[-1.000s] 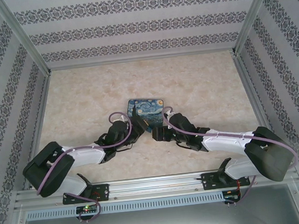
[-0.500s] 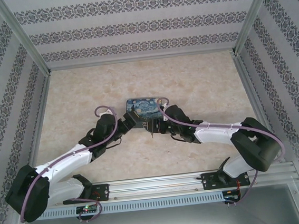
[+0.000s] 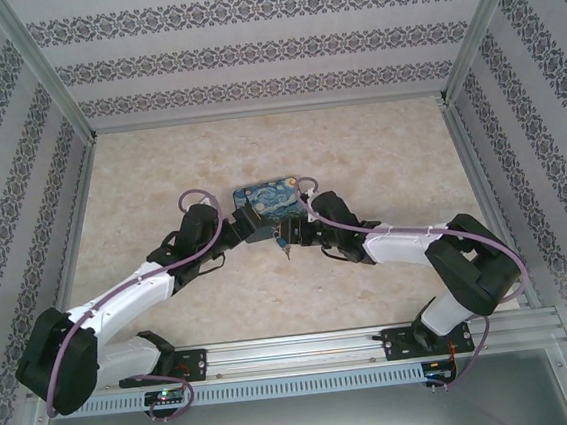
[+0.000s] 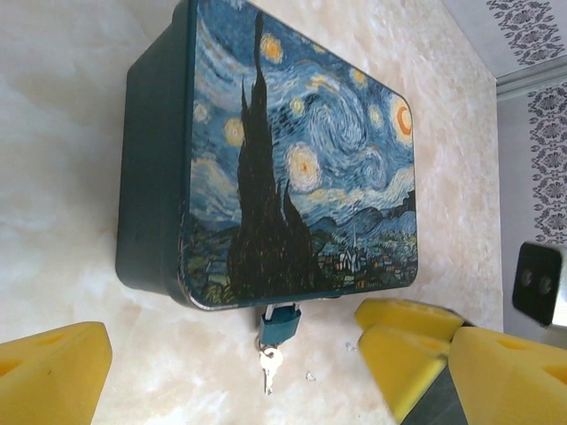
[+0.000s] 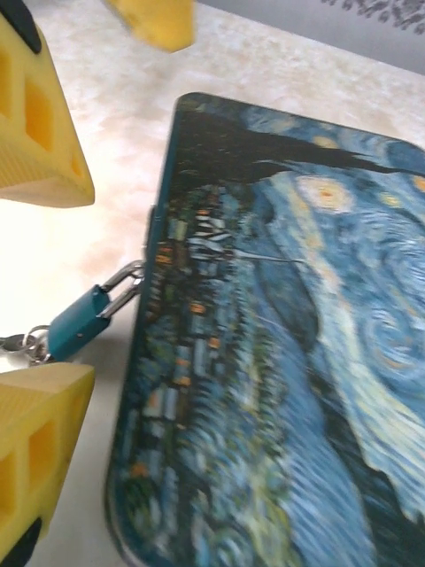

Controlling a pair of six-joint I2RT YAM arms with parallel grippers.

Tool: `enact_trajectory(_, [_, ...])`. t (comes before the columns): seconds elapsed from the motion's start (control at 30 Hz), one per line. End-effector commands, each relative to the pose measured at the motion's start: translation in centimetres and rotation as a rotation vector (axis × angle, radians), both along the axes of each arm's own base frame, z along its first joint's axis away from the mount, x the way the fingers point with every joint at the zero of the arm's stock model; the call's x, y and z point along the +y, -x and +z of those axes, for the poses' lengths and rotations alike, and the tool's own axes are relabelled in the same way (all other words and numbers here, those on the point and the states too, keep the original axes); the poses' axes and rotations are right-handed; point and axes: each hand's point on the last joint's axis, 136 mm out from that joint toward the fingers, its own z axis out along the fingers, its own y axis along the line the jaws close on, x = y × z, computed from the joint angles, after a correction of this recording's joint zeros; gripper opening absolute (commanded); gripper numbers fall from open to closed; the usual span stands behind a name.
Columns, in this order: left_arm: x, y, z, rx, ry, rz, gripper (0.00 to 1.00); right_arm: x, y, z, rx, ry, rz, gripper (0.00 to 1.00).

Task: Unlock a padlock with a key

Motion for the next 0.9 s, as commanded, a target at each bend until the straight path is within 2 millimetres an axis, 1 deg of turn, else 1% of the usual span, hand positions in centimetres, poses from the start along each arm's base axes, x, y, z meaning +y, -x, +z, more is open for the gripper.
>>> enact_trajectory(0.0, [0.3, -0.3, 0.0, 0.015, -0.043, -0.035, 0.98, 0.2, 1.1, -0.7, -0.024, 0.024, 0.057, 0.48])
enact_trajectory(0.27, [0.0, -0.5, -0.4, 0.038, -0.037, -0.05, 0.98, 0.9, 0.9, -2.3, -0.017, 0.06, 0.094, 0.47])
enact_trajectory(0.4, [0.0, -0.4, -0.6, 0.045, -0.036, -0.051, 0.97, 1.3, 0.7, -3.3, 0.002, 0.069, 0.104, 0.45])
enact_trajectory(0.87, [-0.3, -0.6, -1.0, 0.056, -0.02, -0.056, 0.97, 2.2, 0.0, -3.8, 0.008, 0.058, 0.109, 0.43])
